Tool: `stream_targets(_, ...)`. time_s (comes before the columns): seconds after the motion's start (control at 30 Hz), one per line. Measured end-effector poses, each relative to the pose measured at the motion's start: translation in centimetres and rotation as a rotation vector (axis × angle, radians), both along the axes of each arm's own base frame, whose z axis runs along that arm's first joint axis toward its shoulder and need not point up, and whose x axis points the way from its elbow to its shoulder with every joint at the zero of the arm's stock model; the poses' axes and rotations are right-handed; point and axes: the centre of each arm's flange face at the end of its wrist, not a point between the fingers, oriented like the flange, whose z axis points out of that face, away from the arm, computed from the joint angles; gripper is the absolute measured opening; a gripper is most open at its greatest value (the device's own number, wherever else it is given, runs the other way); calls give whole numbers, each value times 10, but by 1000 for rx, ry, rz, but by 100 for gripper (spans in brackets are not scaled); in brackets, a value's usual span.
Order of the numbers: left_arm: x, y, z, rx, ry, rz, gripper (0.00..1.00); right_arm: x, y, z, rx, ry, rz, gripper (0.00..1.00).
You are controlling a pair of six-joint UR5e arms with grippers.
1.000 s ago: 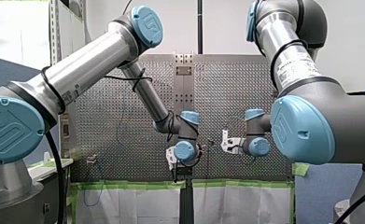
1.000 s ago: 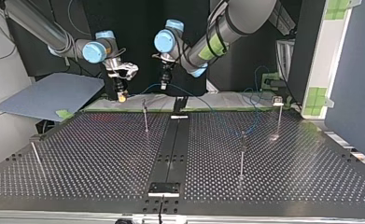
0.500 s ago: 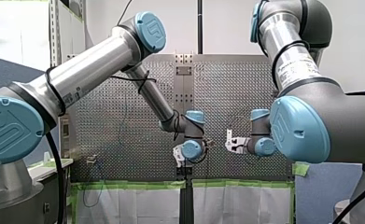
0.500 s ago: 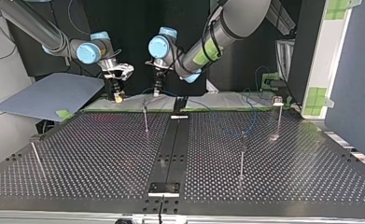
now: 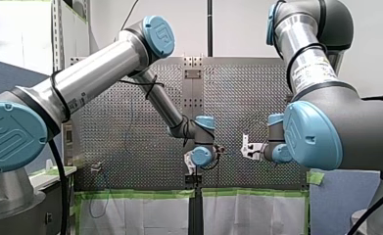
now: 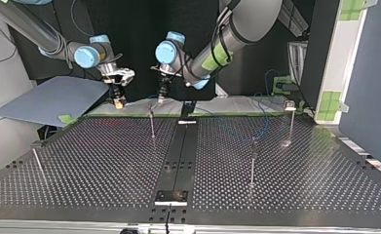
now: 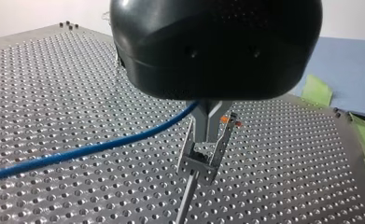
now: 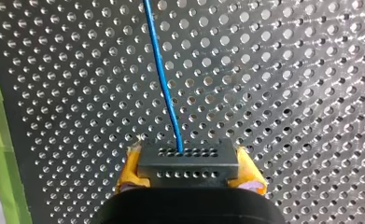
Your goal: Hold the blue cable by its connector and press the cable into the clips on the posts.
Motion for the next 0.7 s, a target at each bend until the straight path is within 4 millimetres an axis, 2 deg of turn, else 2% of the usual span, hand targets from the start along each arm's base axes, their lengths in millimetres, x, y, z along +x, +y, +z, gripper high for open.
stream_targets(0.3, 11, -6, -22, -2, 36, -44, 0, -7, -14, 6, -12, -17, -11, 0)
stream_targets(0.43, 18, -16, -19, -21, 26, -74, 0, -12, -21, 9, -16, -24, -19, 0)
stream_targets(0.7, 28, -20, -11, -39, 18, -77, 0, -17, -28, 11, -25, -31, -19, 0)
